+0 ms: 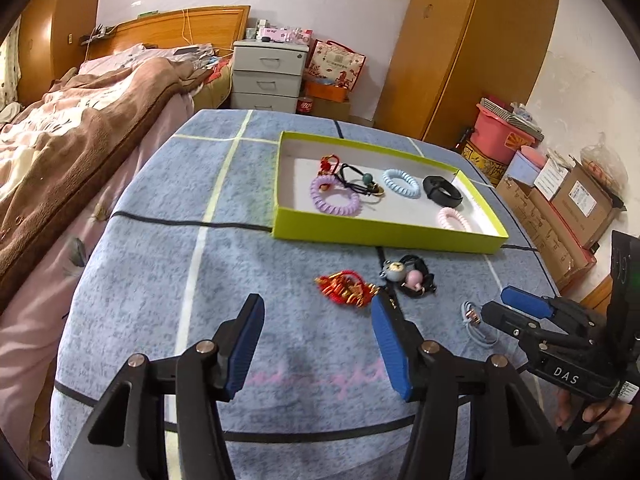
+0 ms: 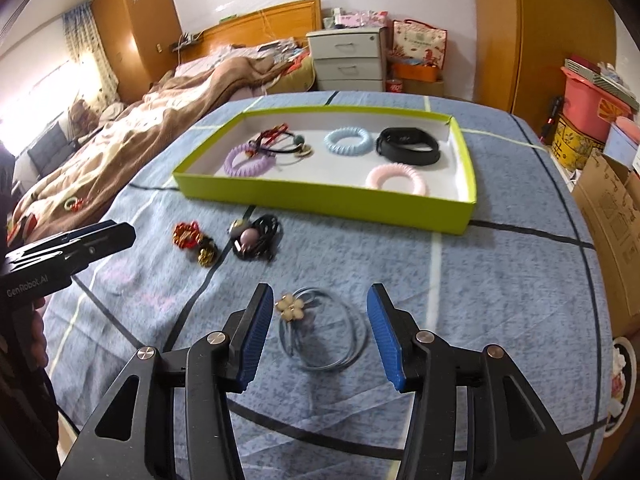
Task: Organize jewelry
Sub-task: 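Grasp the grey hair tie with flower charm with the right tool, then grasp the red knotted charm with the left tool while the right tool holds the grey tie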
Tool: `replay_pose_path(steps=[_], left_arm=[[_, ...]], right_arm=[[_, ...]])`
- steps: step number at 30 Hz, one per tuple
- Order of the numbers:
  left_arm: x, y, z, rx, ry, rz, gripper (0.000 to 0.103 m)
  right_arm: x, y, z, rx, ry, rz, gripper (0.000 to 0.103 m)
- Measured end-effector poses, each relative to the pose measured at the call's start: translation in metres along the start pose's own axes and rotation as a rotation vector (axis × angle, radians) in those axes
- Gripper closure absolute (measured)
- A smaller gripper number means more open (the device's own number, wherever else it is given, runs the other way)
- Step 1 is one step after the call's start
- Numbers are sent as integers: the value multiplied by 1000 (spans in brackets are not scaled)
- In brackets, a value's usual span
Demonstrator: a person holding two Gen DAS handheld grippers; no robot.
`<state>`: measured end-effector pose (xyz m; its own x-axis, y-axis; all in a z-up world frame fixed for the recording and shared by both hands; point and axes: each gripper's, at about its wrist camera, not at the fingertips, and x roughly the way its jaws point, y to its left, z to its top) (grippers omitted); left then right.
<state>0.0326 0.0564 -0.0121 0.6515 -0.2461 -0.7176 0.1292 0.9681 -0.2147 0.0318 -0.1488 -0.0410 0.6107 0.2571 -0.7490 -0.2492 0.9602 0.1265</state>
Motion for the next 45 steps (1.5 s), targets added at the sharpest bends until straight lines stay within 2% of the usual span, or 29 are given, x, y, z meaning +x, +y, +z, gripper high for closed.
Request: replay_pose_path(steps=[12, 15, 22, 23, 25, 31, 45], left_arm=[[6, 17, -12, -36, 27, 13, 45], [8, 19, -13, -40, 32, 10, 45], [11, 17, -14, -36, 41, -10, 45], [12, 17, -14, -35, 42, -12, 45], [13, 17, -13, -35, 44, -17, 45], [17, 14, -13, -32, 55, -23, 45], [26, 4, -6, -14, 72, -43, 45]], right_arm=[[13, 12, -4, -26, 50, -5, 53], [17, 14, -4, -31, 64, -9, 62], [22, 22, -3, -65, 68, -44, 63], [23, 23, -4, -72, 69, -54, 64], [23, 26, -4, -81, 65, -70, 81], [22, 25, -5, -84, 60, -69, 87], [5, 13, -1, -29, 0, -71, 87]])
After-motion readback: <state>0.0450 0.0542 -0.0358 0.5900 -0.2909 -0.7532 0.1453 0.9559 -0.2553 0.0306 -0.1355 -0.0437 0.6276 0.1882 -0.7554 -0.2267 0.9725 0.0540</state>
